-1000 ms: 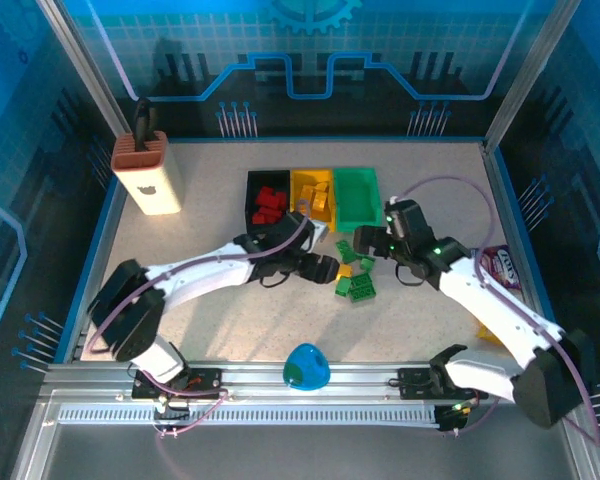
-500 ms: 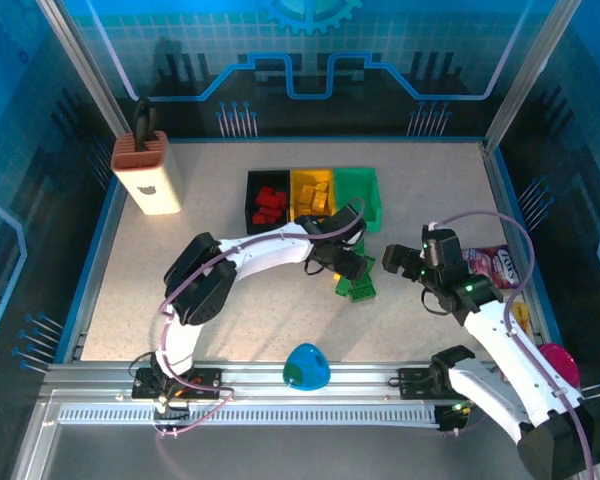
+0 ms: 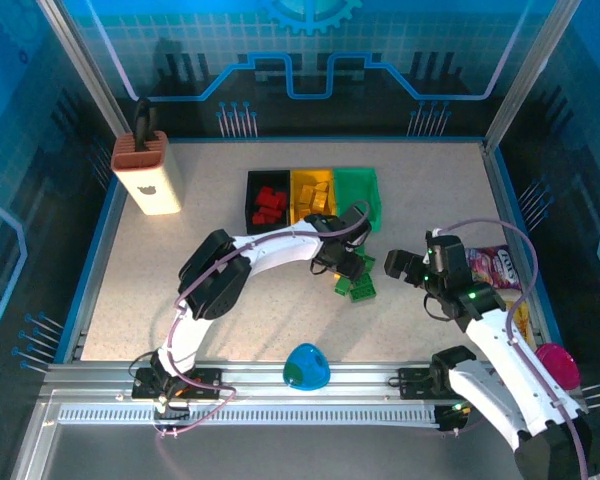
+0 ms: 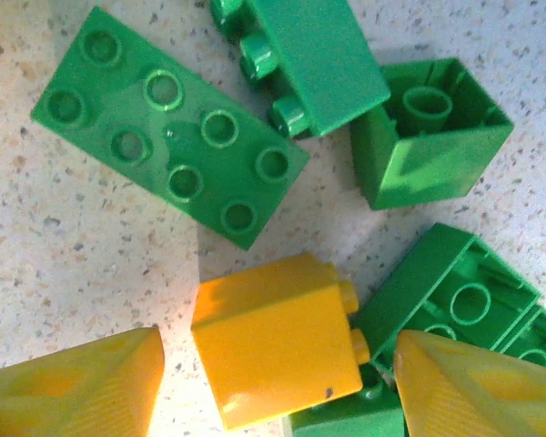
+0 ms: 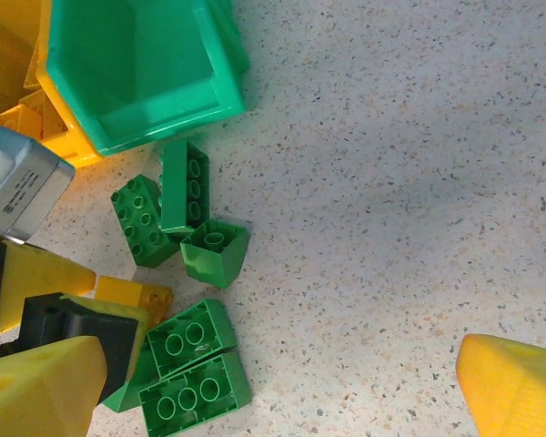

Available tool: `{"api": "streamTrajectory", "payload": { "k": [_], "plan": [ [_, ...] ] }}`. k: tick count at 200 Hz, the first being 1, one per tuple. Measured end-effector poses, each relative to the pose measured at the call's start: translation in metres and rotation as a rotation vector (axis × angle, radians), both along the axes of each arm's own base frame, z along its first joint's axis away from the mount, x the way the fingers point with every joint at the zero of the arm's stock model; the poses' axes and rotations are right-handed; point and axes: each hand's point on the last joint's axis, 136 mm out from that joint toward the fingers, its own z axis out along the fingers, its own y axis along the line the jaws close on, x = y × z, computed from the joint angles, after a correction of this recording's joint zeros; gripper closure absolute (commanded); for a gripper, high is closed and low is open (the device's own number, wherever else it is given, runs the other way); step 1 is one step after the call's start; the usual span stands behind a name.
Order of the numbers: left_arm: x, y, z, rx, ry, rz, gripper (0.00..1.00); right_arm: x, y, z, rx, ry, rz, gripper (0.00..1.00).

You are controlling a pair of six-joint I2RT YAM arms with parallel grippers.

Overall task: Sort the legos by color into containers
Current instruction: Pick up the lego from the center of the table, then place the lego in the container.

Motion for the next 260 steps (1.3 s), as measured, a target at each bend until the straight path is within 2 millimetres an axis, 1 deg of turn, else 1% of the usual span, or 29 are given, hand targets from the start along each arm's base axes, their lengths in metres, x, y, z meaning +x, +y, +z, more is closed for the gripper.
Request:
{"api": "streamTrajectory", "payload": {
  "k": [22,58,77,95,126,140,150,166,179,187,204,218,237,245,260],
  "plan": [
    [0.003,-0.003,-0.002,0.003,0.002,0.001,0.39,-0.001,0.000,0.000,0.001,-0.003,-0.001,0.00],
    [0.003,0.000,-0.014,0.040,0.016,0.005,0.45,-0.001,0.000,0.003,0.004,-0.013,-0.001,0.01],
    [0.003,0.002,-0.014,0.049,0.015,0.008,0.57,-0.001,0.000,0.002,0.004,-0.013,0.000,0.00],
    [0.005,0.003,-0.012,0.050,0.009,0.013,0.65,-0.002,-0.001,0.000,0.005,-0.008,0.000,0.01],
    [0.009,0.007,-0.009,0.064,-0.011,0.021,0.68,-0.004,-0.001,-0.001,0.008,-0.009,-0.001,0.01],
    [0.013,0.011,-0.003,0.061,-0.021,0.033,0.69,-0.004,-0.002,0.000,0.010,-0.015,-0.004,0.01],
    [0.018,0.015,0.005,0.052,-0.033,0.046,0.69,-0.004,-0.002,0.001,0.011,-0.020,-0.006,0.01],
    [0.030,0.024,0.025,0.022,-0.060,0.078,0.69,-0.005,-0.002,0.001,0.014,-0.023,-0.004,0.01],
    [0.044,0.036,0.046,-0.010,-0.090,0.115,0.69,-0.006,-0.001,-0.002,0.016,-0.016,-0.001,0.01],
    [0.055,0.046,0.060,-0.034,-0.110,0.146,0.68,-0.007,0.000,-0.005,0.019,-0.009,0.004,0.01],
    [0.078,0.070,0.082,-0.075,-0.140,0.214,0.67,-0.010,0.002,-0.011,0.028,0.010,0.017,0.01],
    [0.098,0.089,0.093,-0.097,-0.158,0.267,0.66,-0.012,0.005,-0.016,0.039,0.025,0.026,0.01],
    [0.122,0.112,0.102,-0.115,-0.175,0.330,0.66,-0.015,0.008,-0.020,0.057,0.039,0.037,0.01],
    [0.131,0.117,0.105,-0.122,-0.181,0.347,0.65,-0.016,0.009,-0.020,0.064,0.043,0.041,0.01],
    [0.148,0.120,0.111,-0.140,-0.198,0.365,0.65,-0.018,0.011,-0.021,0.074,0.043,0.048,0.01]
  ]
}}
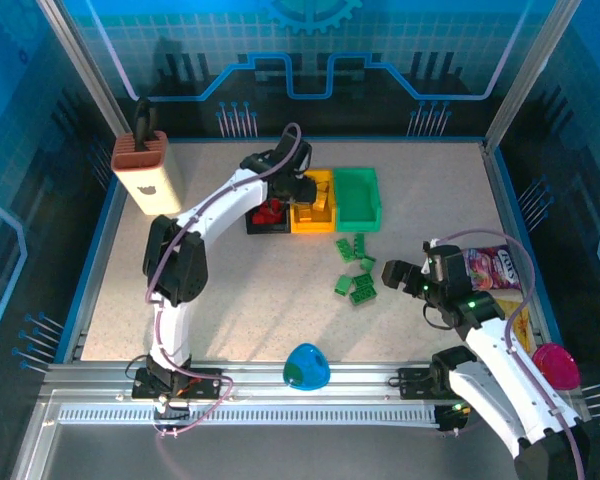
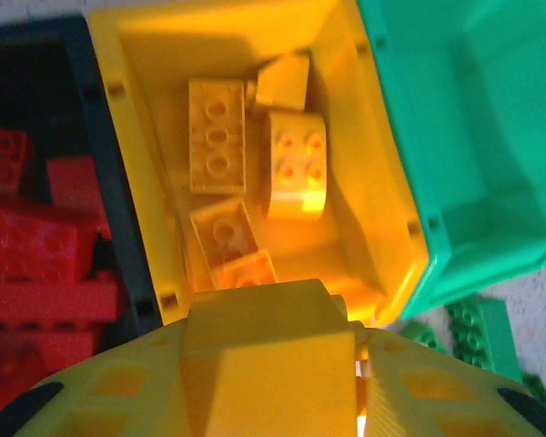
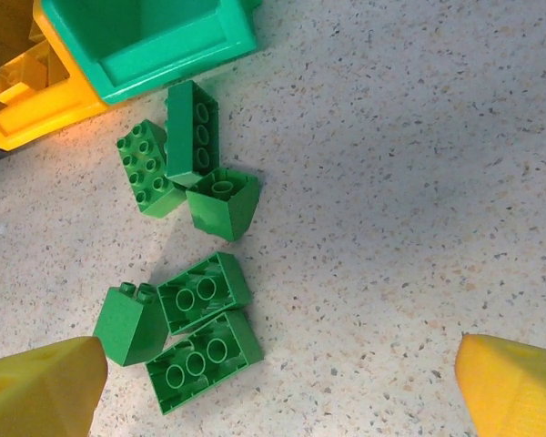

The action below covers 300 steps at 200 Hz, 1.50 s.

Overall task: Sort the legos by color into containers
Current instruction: Place the lego in the container, then pick up the lego from the center of the table.

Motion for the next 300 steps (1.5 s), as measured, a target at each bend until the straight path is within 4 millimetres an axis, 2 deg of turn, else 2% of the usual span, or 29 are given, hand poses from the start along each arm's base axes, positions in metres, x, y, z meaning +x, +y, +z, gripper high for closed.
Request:
{"api": "streamTrajectory", "payload": {
  "k": [24,52,57,74,106,130,151,182,206,226,258,284,300],
  "plan": [
    [0.018,-0.004,-0.002,-0.014,-0.004,0.005,0.63,-0.002,0.001,0.004,0.013,-0.016,0.004,0.01],
    [0.026,-0.012,-0.016,-0.015,0.024,-0.004,0.59,-0.002,0.002,0.008,0.021,-0.033,0.003,0.02],
    [0.026,-0.013,-0.018,-0.015,0.031,-0.006,0.57,-0.002,0.001,0.008,0.021,-0.034,0.003,0.01],
    [0.024,-0.013,-0.026,-0.011,0.056,-0.007,0.40,-0.004,0.002,0.007,0.020,-0.029,0.007,0.01],
    [0.017,-0.021,-0.025,-0.018,0.063,-0.048,0.33,-0.006,0.008,0.004,0.013,-0.014,0.036,0.00],
    [-0.001,-0.029,-0.015,-0.027,0.056,-0.093,0.32,-0.010,0.018,-0.004,-0.008,0.015,0.081,0.00],
    [-0.015,-0.029,0.005,-0.039,0.022,-0.116,0.33,-0.015,0.029,-0.012,-0.043,0.046,0.133,0.00],
    [-0.035,-0.014,0.036,-0.068,-0.049,-0.117,0.33,-0.021,0.049,-0.024,-0.111,0.092,0.229,0.00],
    [-0.054,-0.001,0.048,-0.091,-0.093,-0.108,0.33,-0.023,0.072,-0.026,-0.174,0.113,0.341,0.00],
    [-0.073,0.010,0.043,-0.110,-0.108,-0.092,0.33,-0.022,0.096,-0.025,-0.249,0.127,0.446,0.01],
    [-0.105,0.032,0.015,-0.102,-0.078,-0.058,0.33,-0.006,0.132,-0.023,-0.338,0.150,0.528,0.07],
    [-0.121,0.047,-0.003,-0.095,-0.057,-0.023,0.33,0.004,0.147,-0.030,-0.377,0.192,0.536,0.17],
    [-0.129,0.056,-0.012,-0.091,-0.049,0.002,0.33,0.009,0.153,-0.039,-0.394,0.229,0.528,0.19]
  ]
}}
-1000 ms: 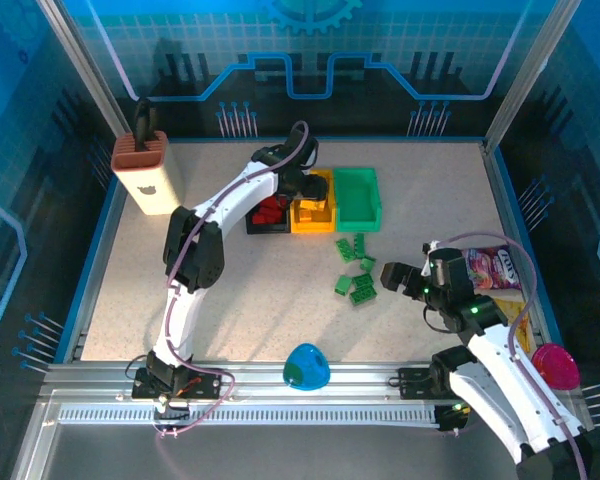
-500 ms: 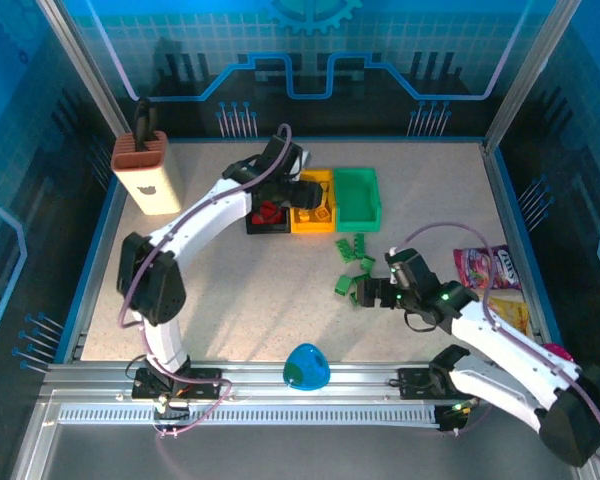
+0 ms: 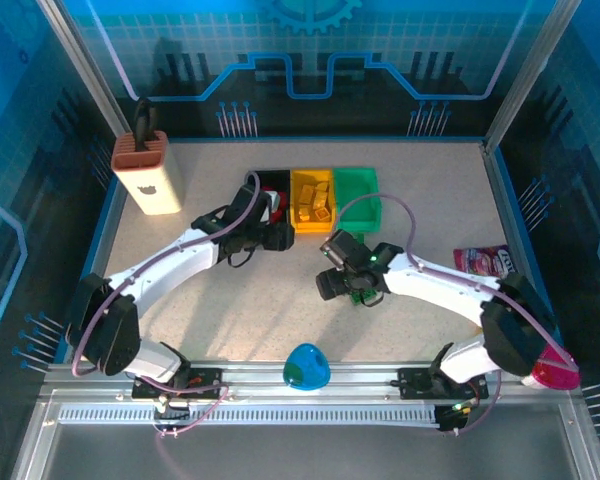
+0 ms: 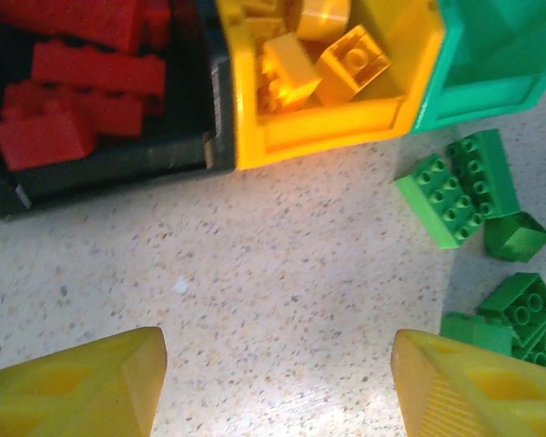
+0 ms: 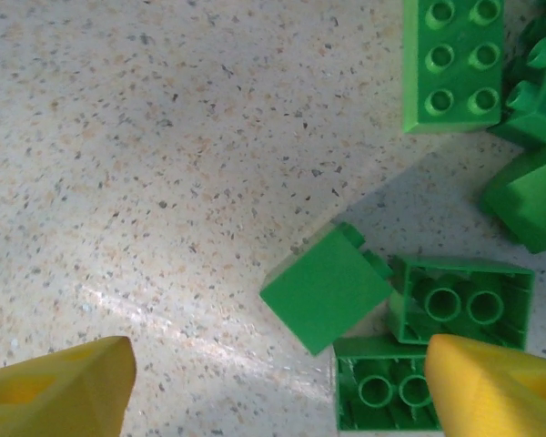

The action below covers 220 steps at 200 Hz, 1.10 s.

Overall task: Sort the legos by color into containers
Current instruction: Pick up the lego from the center of the table.

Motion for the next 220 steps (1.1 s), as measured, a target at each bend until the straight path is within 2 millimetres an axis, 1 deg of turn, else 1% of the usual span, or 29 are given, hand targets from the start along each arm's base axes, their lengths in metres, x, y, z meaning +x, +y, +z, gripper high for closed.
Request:
{"api": "streamTrajectory", "payload": {
  "k": [26,50,89,118,177,193,220],
  "plan": [
    [-0.011,0.013,-0.010,0.011,0.011,0.027,0.33,-0.001,0.003,-0.014,-0.036,0.041,-0.029,0.27],
    [-0.015,0.018,-0.016,0.003,0.013,0.047,0.33,-0.005,0.005,-0.022,-0.049,0.065,-0.054,0.29],
    [-0.017,0.019,-0.021,-0.007,0.014,0.059,0.33,-0.007,0.000,-0.033,-0.081,0.095,-0.103,0.29],
    [-0.020,0.020,-0.024,-0.010,0.019,0.066,0.33,-0.005,-0.002,-0.035,-0.101,0.100,-0.126,0.28],
    [-0.022,0.022,-0.024,-0.016,0.008,0.067,0.34,0.006,0.014,-0.044,-0.104,0.119,-0.130,0.27],
    [-0.021,0.023,-0.023,-0.016,0.003,0.069,0.34,0.008,0.022,-0.047,-0.090,0.126,-0.118,0.26],
    [-0.021,0.023,-0.023,-0.015,0.000,0.072,0.34,0.012,0.033,-0.045,-0.079,0.116,-0.094,0.26]
  ]
}}
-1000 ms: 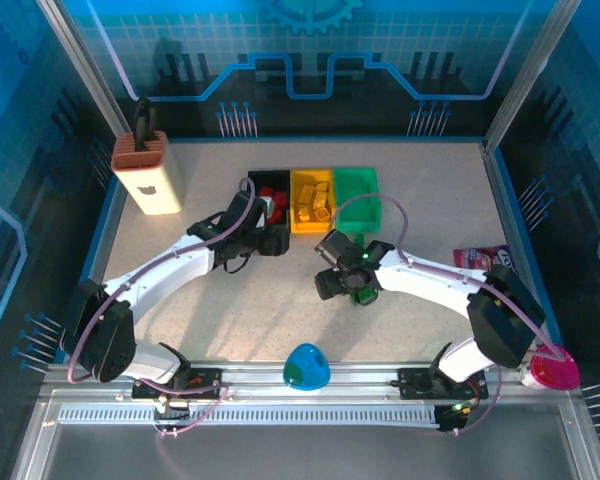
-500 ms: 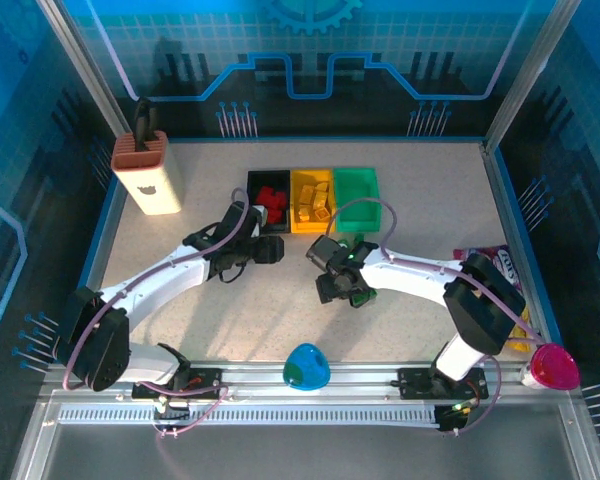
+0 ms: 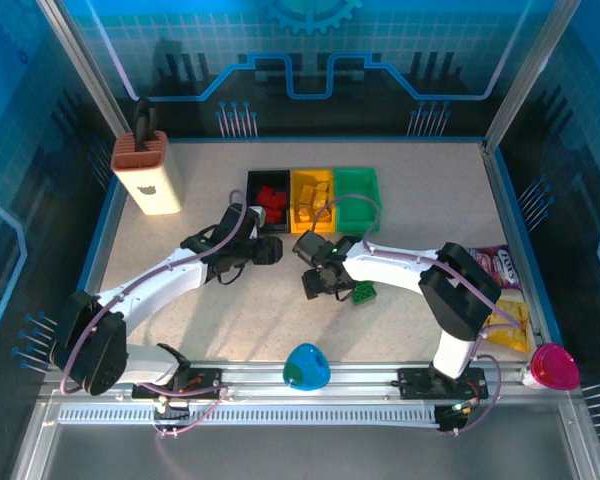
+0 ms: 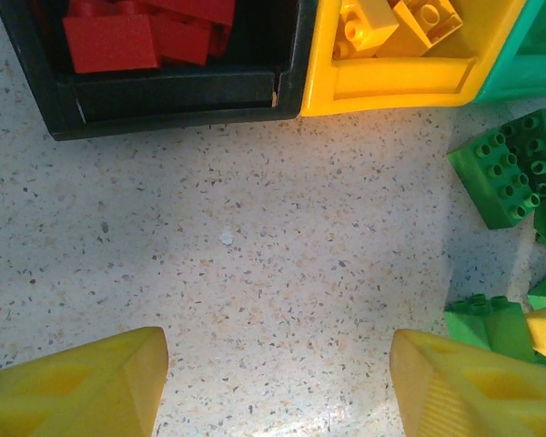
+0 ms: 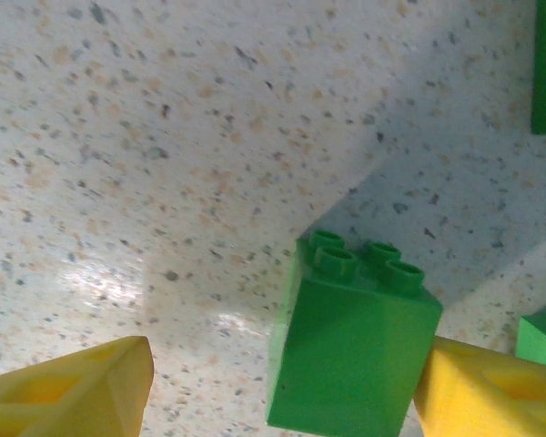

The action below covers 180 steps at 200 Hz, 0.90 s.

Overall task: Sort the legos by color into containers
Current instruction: Pick up the lego from the center of the table.

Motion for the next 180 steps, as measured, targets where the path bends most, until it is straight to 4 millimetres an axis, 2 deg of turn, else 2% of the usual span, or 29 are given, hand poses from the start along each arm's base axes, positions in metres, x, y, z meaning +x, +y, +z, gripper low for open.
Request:
{"api": "streamTrajectory", "payload": {
  "k": [41,53,95,130,160,180],
  "plan": [
    [-0.001,0.001,-0.003,0.003,0.006,0.000,0.34,0.006,0.001,0.004,-0.005,-0.024,-0.013,0.41],
    [-0.001,0.001,-0.002,0.003,0.005,0.000,0.34,0.006,0.000,0.004,-0.009,-0.028,-0.024,0.42],
    [-0.002,0.001,-0.005,0.004,0.008,0.000,0.34,0.005,-0.003,-0.010,-0.035,-0.004,-0.034,0.52],
    [-0.005,0.003,-0.007,0.003,0.011,0.003,0.35,0.005,-0.003,-0.013,-0.042,0.002,-0.037,0.71],
    [-0.009,0.005,-0.007,0.001,0.006,0.005,0.35,0.008,-0.005,-0.009,-0.056,-0.018,-0.032,0.73],
    [-0.011,0.008,-0.009,0.006,0.006,0.009,0.35,0.017,-0.006,0.005,-0.048,-0.047,-0.027,0.74]
  ]
}}
